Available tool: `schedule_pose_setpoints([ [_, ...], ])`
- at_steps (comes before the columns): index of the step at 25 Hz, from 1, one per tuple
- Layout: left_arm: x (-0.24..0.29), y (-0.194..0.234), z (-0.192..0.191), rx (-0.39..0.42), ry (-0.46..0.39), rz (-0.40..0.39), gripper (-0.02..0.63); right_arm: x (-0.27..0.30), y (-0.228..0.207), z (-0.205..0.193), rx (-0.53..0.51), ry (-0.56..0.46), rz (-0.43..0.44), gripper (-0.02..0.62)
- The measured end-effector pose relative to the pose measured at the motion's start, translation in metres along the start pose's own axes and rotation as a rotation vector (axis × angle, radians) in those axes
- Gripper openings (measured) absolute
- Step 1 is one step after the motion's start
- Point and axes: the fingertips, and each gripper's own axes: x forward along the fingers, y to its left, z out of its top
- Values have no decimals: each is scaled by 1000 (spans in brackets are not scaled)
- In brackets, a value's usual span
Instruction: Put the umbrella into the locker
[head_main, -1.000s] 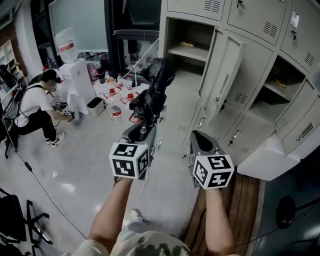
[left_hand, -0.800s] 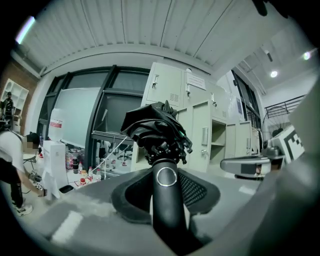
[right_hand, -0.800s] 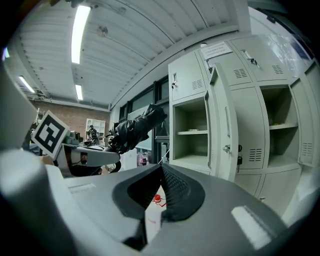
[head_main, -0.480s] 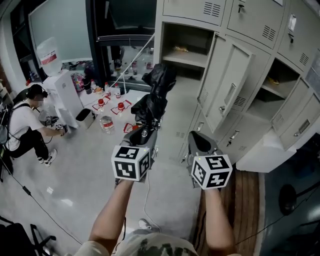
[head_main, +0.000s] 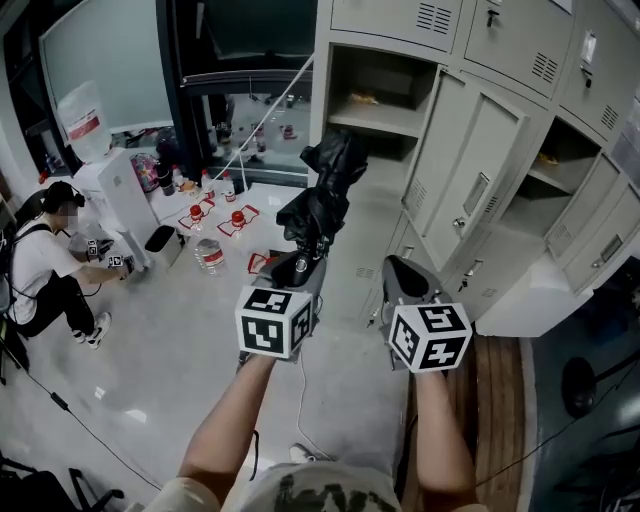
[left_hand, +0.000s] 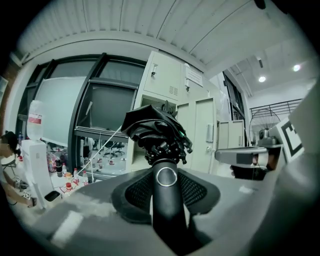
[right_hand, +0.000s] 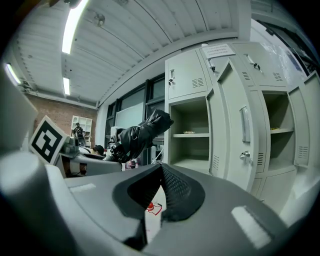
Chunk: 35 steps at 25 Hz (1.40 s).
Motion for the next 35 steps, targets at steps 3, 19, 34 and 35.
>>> schedule_pose_setpoints([
  [3,4,7,-1,17,7,-15,146,10,4,5,-2,-10,-1,-6],
  [19,73,28,-21,33,98,-50,146,58,-25,17,-1,-61,-5,-6],
  [34,183,47,-34,70,208,-69,146,123,-85,28,-2,-64,-15,-6],
  [35,188,49,-37,74,220,-70,146,127,-88,27,-1,-63,-16,-6],
])
